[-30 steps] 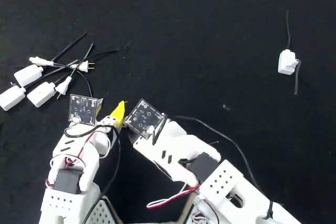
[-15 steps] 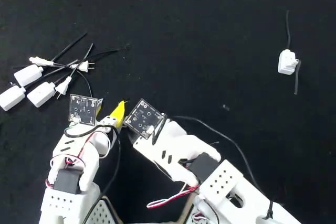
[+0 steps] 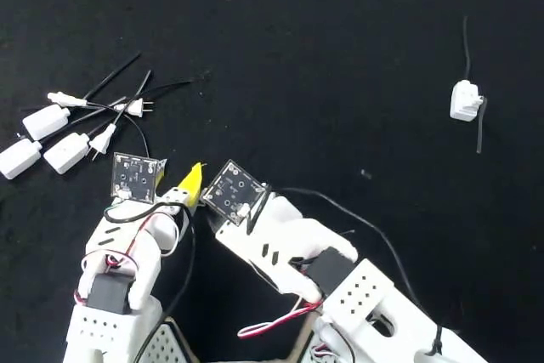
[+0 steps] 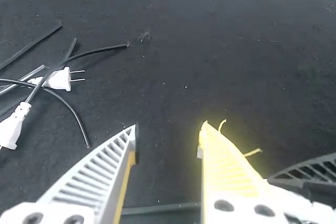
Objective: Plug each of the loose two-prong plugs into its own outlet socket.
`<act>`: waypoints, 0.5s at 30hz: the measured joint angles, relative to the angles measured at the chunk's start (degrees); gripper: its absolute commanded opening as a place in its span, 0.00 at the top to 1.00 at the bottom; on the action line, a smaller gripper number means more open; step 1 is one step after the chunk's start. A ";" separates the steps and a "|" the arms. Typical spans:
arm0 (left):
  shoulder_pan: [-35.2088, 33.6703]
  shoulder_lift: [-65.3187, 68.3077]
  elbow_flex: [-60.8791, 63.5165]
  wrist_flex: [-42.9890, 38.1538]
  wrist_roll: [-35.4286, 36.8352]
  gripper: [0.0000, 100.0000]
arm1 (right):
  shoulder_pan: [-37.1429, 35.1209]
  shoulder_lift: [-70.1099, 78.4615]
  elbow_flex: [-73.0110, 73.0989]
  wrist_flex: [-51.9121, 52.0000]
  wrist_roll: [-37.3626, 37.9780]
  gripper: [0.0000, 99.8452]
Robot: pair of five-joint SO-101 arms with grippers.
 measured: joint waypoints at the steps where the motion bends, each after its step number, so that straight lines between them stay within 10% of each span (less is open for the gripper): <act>1: 0.00 0.00 0.00 0.00 0.00 0.80 | 0.00 0.00 0.00 0.00 0.00 0.99; 15: 0.18 0.70 0.18 0.18 -0.18 0.80 | 4.13 -0.79 -0.62 -0.26 -3.08 0.99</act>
